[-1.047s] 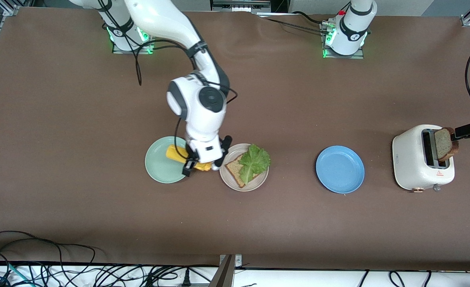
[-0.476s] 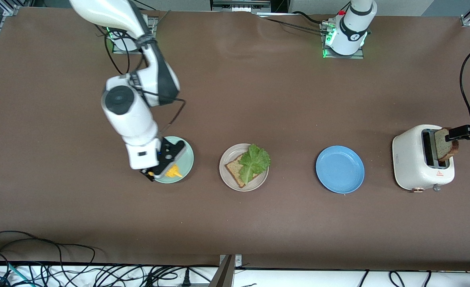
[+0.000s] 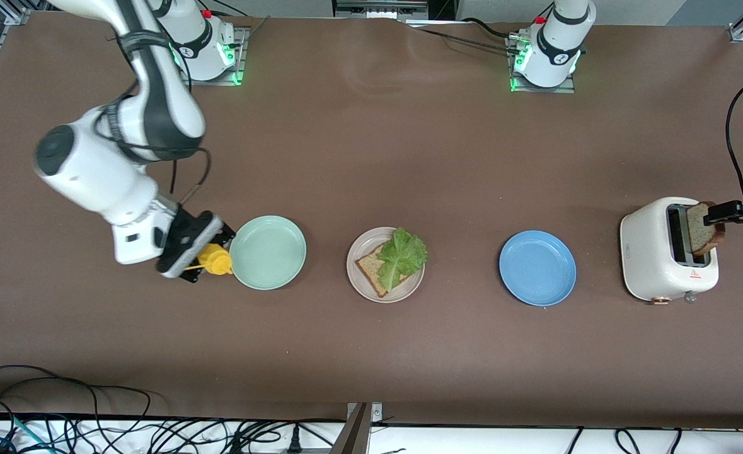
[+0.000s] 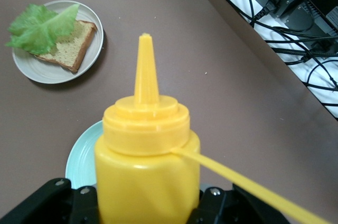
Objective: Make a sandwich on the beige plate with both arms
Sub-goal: 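Carry the mustard back with the right gripper while the left gripper grasps bread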
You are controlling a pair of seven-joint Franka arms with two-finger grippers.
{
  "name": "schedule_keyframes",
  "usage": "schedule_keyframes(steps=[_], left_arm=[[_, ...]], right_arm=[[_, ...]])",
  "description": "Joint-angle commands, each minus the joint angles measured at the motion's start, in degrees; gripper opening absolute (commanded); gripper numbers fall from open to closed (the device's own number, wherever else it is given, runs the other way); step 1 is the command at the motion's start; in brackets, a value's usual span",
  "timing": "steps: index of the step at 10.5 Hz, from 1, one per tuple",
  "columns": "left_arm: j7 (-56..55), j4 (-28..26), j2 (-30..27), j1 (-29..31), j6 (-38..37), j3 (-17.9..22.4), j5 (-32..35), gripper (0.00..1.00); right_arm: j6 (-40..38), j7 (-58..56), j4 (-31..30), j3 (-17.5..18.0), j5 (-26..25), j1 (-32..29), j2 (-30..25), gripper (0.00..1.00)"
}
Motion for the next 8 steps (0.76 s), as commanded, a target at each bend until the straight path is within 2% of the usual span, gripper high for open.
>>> schedule_keyframes(steps=[1,2,4,5,7,8], left_arm=[[2.07,-1.40,1.11,1.38,3.15,-0.36,1.69,1.00],[2.07,-1.40,1.64,1.47,3.34,-0.45,1.69,1.00],[2.07,-1.49,2.17,1.47,3.34,-0.45,1.60,0.97],[1.98,-1.58,2.52,1.47,3.34,-0.45,1.51,0.87],[1.63,-1.75,3.14,1.47,3.34,-0.45,1.51,0.46],[1.89,-1.93,3.32,1.56,3.34,-0.45,1.51,0.33]], right_arm=[[-3.78,-11.65,-1.72,2.57,9.90,-7.57,-0.99,0.00],[-4.32,-17.10,-1.81,3.97,14.55,-10.82,-0.12,0.00],[-7.12,-27.30,-2.08,4.60,21.77,-15.31,2.43,0.00],[-9.49,-33.61,-2.16,4.60,26.59,-17.33,3.83,0.00],[-13.11,-46.97,-5.04,4.60,36.43,-19.71,5.86,0.00],[-14.16,-53.74,-6.63,4.60,40.05,-20.51,6.57,0.00]])
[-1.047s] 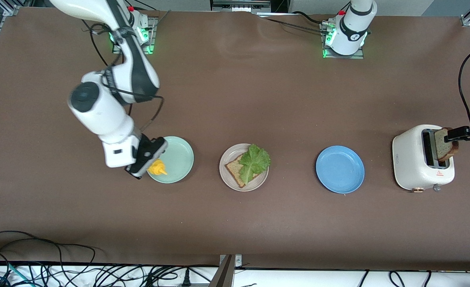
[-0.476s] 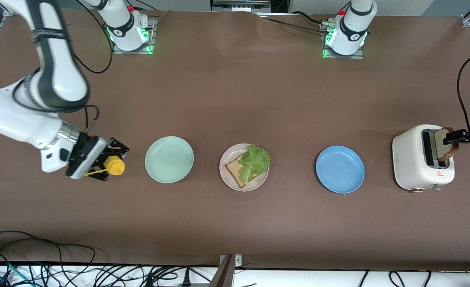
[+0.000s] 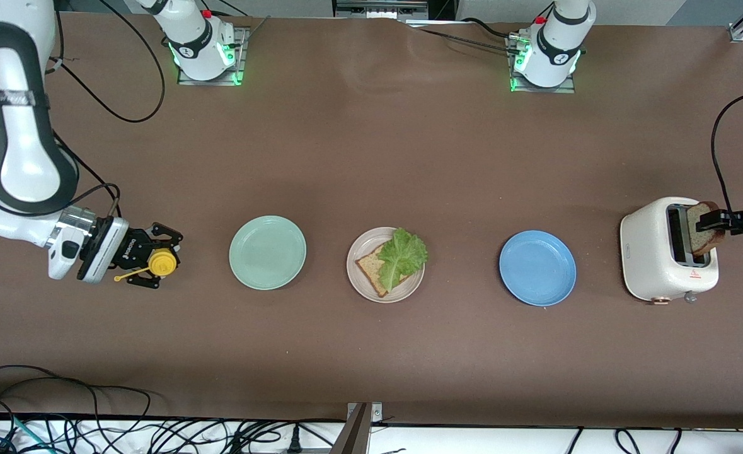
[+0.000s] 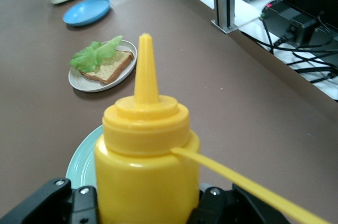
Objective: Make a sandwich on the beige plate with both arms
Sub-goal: 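Carry the mustard back with the right gripper while the left gripper grasps bread, then lift the bread with the left gripper while the right gripper lowers the mustard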
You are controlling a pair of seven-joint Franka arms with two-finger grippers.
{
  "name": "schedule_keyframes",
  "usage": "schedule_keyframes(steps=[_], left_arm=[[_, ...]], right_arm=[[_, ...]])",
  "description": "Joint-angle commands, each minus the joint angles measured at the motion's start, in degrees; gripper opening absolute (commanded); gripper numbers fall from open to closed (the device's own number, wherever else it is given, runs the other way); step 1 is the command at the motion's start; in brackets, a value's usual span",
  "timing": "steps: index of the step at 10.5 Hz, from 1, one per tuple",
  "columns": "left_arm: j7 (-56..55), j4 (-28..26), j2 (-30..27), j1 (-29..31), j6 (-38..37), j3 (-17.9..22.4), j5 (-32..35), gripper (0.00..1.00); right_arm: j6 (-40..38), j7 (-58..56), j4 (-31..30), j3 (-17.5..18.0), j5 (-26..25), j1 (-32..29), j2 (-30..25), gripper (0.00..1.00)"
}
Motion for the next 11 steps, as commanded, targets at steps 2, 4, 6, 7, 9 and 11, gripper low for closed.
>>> schedule_keyframes(steps=[2,4,6,7,9,11], left_arm=[[0.72,-0.93,0.36,0.48,0.65,-0.30,1.51,0.06],[-0.25,-0.49,0.18,0.48,0.22,-0.39,0.90,0.00],[-3.22,-0.06,-0.34,0.13,-0.14,-0.48,0.81,0.00],[-4.89,0.12,-0.35,0.04,-0.14,-0.48,0.72,0.00],[-6.48,0.91,-0.52,-0.23,-0.14,-0.57,-1.46,0.00],[-7.97,2.05,-1.14,-0.40,-1.36,-0.57,-4.98,0.00]], right_arm=[[-7.87,-19.22,-2.78,1.36,9.51,-4.56,3.74,0.00],[-12.97,-26.79,-2.78,1.45,13.28,-6.33,7.70,0.00],[-16.15,-31.81,-2.51,1.54,15.15,-6.86,9.47,0.00],[-18.69,-34.97,-2.16,1.54,17.33,-7.30,11.30,0.00],[-25.02,-38.68,-2.07,1.45,21.56,-8.00,15.52,0.00],[-27.22,-40.09,-2.07,1.45,21.74,-8.62,17.29,0.00]])
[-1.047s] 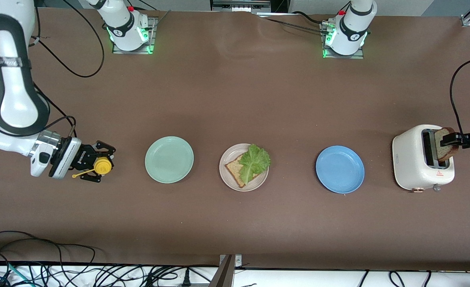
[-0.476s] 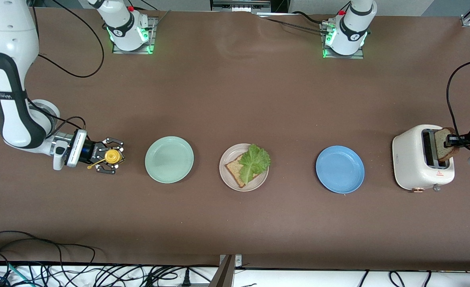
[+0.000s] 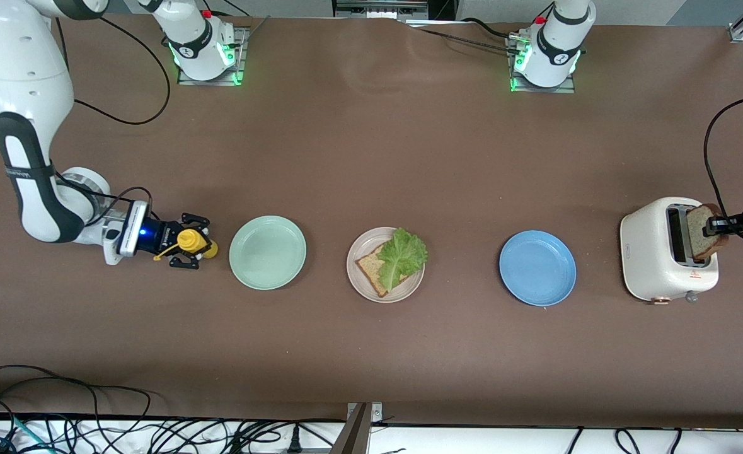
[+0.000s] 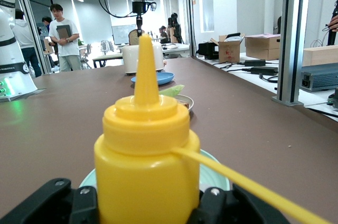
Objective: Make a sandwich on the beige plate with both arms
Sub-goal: 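Lift the bread with the left gripper while the right gripper lowers the mustard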
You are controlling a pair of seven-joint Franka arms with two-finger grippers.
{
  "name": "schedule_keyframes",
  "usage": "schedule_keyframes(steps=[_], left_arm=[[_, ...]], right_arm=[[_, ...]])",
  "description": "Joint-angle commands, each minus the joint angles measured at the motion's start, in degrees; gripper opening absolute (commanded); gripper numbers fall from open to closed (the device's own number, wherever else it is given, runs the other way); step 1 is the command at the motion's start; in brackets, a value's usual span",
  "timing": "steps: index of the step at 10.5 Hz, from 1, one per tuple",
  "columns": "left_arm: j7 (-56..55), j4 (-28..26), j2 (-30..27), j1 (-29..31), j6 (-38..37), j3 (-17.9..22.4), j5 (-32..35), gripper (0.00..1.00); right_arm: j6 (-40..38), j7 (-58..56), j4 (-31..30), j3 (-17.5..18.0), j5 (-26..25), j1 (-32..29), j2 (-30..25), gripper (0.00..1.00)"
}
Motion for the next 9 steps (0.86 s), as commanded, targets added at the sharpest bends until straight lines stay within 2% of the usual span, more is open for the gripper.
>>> schedule_keyframes(steps=[1,5,9], left_arm=[[-2.35,2.50,-1.17,-0.57,-2.42,-0.04,-2.82,0.00],[-3.50,8.13,-1.26,-0.75,-7.60,-0.13,-6.94,0.00],[-12.00,10.43,-2.13,-1.97,-9.81,-0.13,-13.27,0.00]], right_arm=[[-4.11,-1.52,0.90,1.13,1.39,-2.52,2.06,0.00],[-5.26,-2.75,0.90,0.95,0.69,-3.58,2.68,0.00],[-3.87,-4.24,0.90,0.87,-0.11,-3.58,2.86,0.00]])
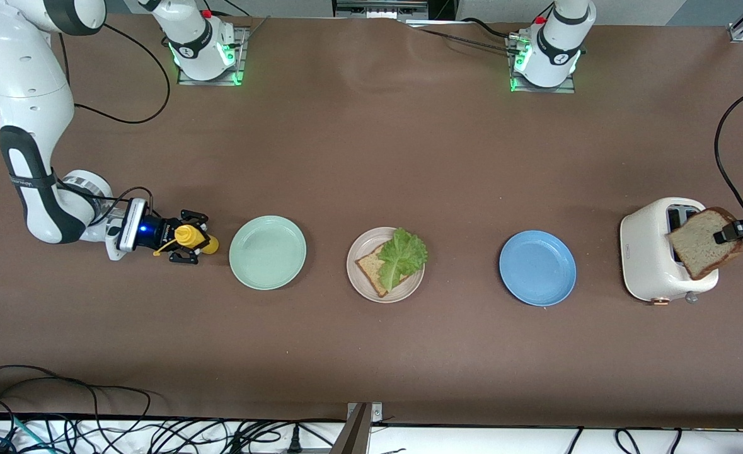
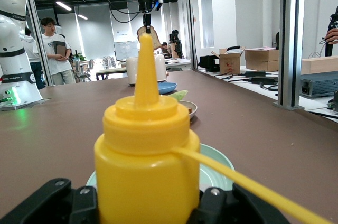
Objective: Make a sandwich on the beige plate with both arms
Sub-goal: 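Lift the bread with the left gripper while the right gripper lowers the mustard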
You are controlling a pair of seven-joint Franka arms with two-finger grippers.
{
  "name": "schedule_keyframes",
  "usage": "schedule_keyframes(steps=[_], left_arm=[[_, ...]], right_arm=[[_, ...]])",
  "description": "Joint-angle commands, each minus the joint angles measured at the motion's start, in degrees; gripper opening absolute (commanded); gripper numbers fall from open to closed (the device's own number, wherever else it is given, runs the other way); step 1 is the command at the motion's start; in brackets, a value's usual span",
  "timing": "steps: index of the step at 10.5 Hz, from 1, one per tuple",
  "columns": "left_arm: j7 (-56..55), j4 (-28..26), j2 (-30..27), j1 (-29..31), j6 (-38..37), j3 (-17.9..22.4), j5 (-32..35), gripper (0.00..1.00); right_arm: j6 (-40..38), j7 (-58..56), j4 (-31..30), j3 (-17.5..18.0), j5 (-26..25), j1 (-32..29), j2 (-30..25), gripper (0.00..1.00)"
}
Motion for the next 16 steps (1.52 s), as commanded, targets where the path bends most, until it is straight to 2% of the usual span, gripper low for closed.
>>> schedule_keyframes(steps=[1,3,4,5,6,10,13,16], left_arm=[[-5.52,0.98,-1.13,-1.64,-1.64,0.23,-3.58,0.00],[-11.05,0.98,-1.13,-3.13,-1.64,0.23,-9.89,0.00],[-14.12,0.89,-1.13,-4.18,-1.64,0.23,-12.88,0.00],[-17.20,0.63,-1.05,-5.41,-1.55,0.23,-16.48,0.00],[-19.84,0.37,-0.87,-7.07,-1.55,0.23,-18.86,0.00],[-29.17,-0.07,0.36,-14.02,-0.85,0.23,-24.06,0.00],[-29.80,-1.83,1.85,-18.85,3.27,0.23,-27.57,0.00],[-29.80,-2.62,4.74,-23.07,9.94,0.23,-33.63,0.00]], right_arm=[[0.89,-1.43,0.77,0.85,-0.48,-1.06,0.78,0.00],[1.78,-2.04,0.77,0.94,-0.40,-0.80,1.04,0.00],[2.74,-1.96,0.77,0.94,-0.40,-0.71,1.31,0.09],[3.10,-1.52,0.77,0.94,-0.40,-0.62,1.22,0.81],[3.10,-1.17,0.68,0.94,-0.22,-0.54,1.31,1.00],[3.27,-0.82,0.86,0.59,-0.57,-0.45,0.17,1.00],[6.08,-0.47,0.33,-0.90,-5.66,-0.80,-2.98,1.00],[10.38,4.61,-0.72,-2.48,-11.36,-0.71,-6.67,1.00]])
